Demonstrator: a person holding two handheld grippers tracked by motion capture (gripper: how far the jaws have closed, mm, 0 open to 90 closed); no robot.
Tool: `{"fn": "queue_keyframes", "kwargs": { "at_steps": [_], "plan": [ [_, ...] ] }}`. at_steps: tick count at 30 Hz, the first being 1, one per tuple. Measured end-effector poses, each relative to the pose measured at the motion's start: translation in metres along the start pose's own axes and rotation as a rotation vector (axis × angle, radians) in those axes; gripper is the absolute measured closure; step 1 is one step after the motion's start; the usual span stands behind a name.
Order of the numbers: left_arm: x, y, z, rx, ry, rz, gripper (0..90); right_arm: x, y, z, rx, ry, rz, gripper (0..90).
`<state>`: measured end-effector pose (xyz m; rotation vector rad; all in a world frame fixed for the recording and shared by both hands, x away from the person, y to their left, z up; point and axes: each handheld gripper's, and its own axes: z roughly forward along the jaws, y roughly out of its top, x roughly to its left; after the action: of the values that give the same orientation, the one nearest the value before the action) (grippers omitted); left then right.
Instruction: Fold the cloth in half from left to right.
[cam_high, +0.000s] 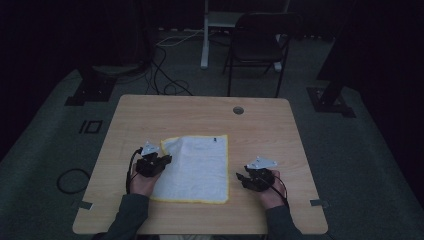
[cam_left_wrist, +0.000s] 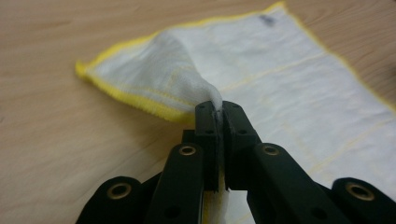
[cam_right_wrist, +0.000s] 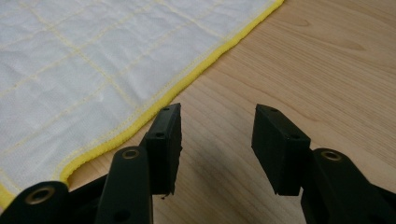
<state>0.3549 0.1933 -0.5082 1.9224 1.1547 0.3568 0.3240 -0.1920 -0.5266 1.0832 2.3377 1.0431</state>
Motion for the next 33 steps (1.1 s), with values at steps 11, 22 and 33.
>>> {"fn": "queue_keyframes", "kwargs": {
  "at_steps": [11, 22, 33],
  "plan": [
    [-0.016, 0.019, -0.002, -0.027, -0.064, 0.035, 86.7, 0.000, -0.001, -0.001, 0.001, 0.001, 0.001, 52.4],
    [-0.033, 0.031, 0.004, -0.029, -0.121, 0.066, 86.7, 0.000, -0.001, 0.000, 0.002, 0.001, 0.002, 52.4],
    [-0.054, 0.043, 0.020, -0.015, -0.165, 0.104, 86.6, 0.000, -0.001, 0.000, 0.001, 0.003, 0.003, 52.3]
  ]
}}
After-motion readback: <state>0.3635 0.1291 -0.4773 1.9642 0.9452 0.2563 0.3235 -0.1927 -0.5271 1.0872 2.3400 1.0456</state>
